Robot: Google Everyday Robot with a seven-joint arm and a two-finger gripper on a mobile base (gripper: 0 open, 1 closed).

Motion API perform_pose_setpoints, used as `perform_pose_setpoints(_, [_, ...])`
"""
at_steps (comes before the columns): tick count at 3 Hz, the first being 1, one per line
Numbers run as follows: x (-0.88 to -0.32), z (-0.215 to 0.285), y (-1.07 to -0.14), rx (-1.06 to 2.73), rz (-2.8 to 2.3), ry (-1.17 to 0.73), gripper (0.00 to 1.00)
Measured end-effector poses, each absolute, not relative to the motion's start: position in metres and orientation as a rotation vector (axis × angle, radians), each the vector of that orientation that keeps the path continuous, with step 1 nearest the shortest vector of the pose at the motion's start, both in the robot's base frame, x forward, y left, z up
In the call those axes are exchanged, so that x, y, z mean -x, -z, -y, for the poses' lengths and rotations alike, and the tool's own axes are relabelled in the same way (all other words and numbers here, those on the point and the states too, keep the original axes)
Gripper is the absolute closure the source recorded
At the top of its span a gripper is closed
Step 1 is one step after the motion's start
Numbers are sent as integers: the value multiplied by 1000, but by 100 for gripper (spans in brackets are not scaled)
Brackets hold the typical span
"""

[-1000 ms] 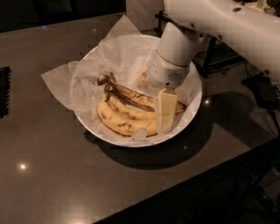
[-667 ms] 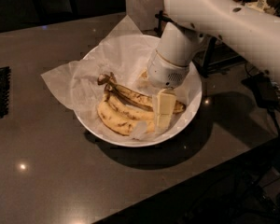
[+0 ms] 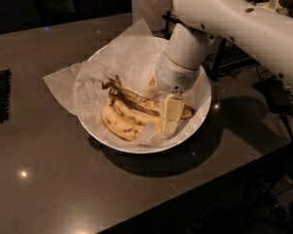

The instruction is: Pick banana from white bowl

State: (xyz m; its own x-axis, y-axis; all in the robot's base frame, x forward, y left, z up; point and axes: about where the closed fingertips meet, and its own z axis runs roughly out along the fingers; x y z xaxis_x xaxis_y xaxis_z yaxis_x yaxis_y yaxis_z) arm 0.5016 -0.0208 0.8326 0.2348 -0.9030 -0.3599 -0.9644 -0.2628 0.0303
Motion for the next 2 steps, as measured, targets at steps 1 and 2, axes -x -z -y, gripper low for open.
perform_pose_setpoints(1, [-502, 21, -833, 2305, -1771, -457, 70])
perform_pose_setpoints(2, [-503, 20, -840, 2298, -1746, -440, 94])
